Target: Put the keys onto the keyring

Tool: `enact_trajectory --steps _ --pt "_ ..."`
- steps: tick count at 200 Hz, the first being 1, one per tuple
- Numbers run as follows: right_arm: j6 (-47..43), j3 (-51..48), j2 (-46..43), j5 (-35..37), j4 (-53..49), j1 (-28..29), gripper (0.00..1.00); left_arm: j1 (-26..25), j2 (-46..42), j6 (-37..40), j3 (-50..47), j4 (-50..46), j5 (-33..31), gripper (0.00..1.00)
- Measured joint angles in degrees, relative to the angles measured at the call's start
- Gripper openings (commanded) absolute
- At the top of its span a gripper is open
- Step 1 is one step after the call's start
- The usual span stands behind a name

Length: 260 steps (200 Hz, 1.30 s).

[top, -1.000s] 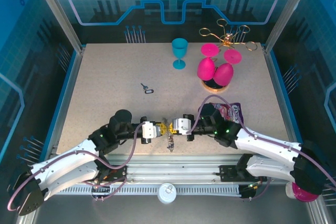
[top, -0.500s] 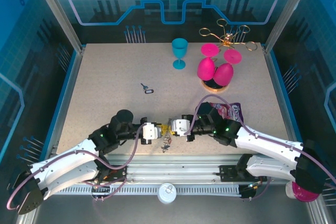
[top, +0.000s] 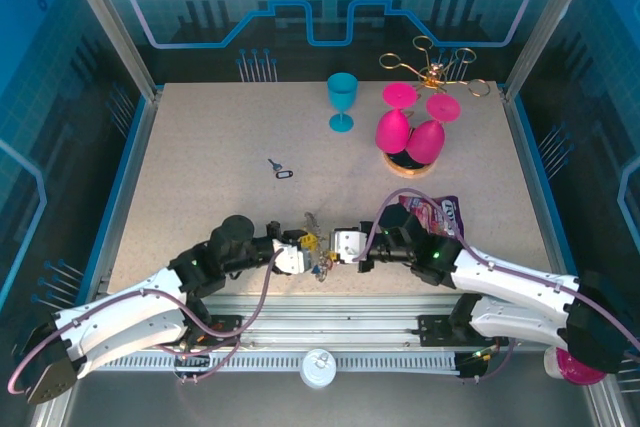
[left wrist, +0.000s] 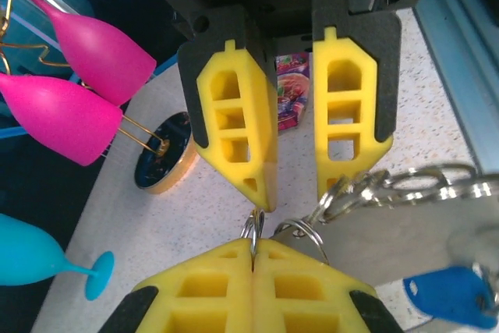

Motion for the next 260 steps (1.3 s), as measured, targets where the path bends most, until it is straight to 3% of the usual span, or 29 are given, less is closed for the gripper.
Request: enact_trajectory --steps 61,143,260 --pt "-1.4 0.0 -3.2 1.2 0.1 0.0 0.21 -1.1 0.0 4.1 -0.3 0.7 -1.9 0.00" --pt "-3.6 -3.8 -4.5 7.3 3.5 0.0 0.25 -1.3 0.0 5.4 -0.4 0.7 -3.4 0.00" --pt "2.2 -1.7 -3.8 1.2 5.2 0.4 0.21 -1.5 0.7 5.4 -1.9 1.0 -5.0 0.00"
